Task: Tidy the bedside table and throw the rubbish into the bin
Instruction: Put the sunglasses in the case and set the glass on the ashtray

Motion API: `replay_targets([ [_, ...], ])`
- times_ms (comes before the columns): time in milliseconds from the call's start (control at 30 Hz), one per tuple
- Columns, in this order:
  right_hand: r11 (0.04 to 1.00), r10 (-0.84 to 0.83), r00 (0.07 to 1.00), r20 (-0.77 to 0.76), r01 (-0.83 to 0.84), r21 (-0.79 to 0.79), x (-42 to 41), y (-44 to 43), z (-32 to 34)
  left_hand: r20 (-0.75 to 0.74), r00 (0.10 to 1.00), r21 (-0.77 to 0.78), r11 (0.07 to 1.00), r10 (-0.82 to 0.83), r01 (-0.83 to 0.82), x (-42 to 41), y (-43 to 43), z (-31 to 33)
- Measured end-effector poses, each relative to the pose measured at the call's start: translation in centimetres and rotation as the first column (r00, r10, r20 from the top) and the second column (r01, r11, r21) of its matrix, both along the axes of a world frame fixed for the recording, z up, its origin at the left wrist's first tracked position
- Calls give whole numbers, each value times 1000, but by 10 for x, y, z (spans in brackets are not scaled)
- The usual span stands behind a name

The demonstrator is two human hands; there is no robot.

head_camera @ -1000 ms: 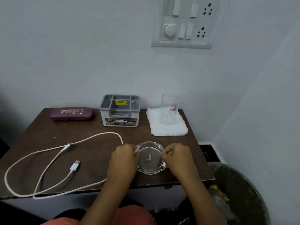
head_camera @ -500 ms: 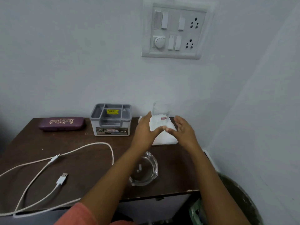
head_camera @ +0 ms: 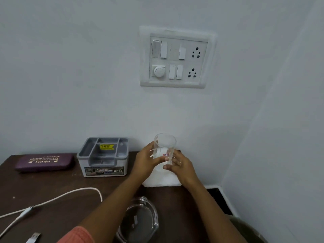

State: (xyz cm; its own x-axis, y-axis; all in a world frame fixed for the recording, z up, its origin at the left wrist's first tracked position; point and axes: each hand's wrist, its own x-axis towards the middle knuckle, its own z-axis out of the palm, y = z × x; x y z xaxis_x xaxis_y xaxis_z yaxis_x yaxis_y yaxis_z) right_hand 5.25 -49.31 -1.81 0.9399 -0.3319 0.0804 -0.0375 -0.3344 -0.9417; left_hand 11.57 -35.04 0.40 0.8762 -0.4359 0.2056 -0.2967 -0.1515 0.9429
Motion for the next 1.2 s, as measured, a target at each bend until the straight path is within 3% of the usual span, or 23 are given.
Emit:
replay_targets([
  [167, 998, -40, 999, 36, 41, -45, -13, 7, 13, -6, 999, -43, 998, -40, 40, -8, 10, 12],
  [533, 989, 24, 983, 180, -49, 138, -91, 80, 38, -16, 995, -97, 991, -97, 95, -81, 88, 40],
  [1200, 993, 79, 995, 60, -84, 79, -127, 122, 6, -164, 983, -104, 992, -82, 65, -119, 131, -3],
])
